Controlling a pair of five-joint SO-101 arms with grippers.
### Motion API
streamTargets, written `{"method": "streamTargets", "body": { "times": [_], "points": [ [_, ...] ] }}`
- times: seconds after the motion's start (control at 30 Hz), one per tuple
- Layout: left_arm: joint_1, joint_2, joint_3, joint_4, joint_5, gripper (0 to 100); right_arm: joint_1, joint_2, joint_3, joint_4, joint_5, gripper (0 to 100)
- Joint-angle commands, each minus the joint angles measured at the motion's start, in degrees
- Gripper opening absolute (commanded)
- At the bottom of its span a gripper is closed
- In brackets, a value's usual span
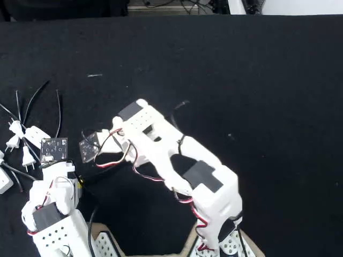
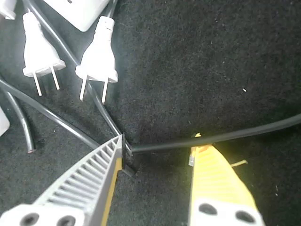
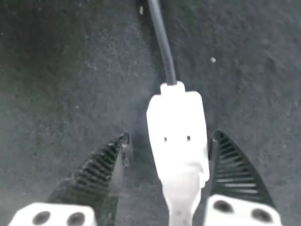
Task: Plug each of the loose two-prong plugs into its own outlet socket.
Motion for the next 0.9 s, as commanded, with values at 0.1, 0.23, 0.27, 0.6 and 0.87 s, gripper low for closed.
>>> {"method": "streamTargets", "body": {
  "times": [0.1, 0.23, 0.27, 0.6, 0.87],
  "points": [
    [-0.2, -0.4, -0.1, 0.2, -0.4, 23, 1.3, -0.3, 0.0, -0.5, -0.7, 17.5],
    [-0.2, -0.4, -0.1, 0.2, -0.4, 23, 5.7, -0.4, 2.3, -6.7, -7.6, 1.1],
    [-0.2, -0.4, -0.1, 0.2, -0.4, 23, 7.5, -0.7, 3.1, -8.8, -9.2, 3.1],
    [-0.1, -0.4, 0.0, 0.2, -0.4, 23, 28.7, -14.9, 5.6, -14.9, -30.1, 1.1],
    [-0.1, -0.4, 0.0, 0.2, -0.4, 23, 49.0, -18.4, 4.8, -10.0, -42.1, 1.1]
  ]
}}
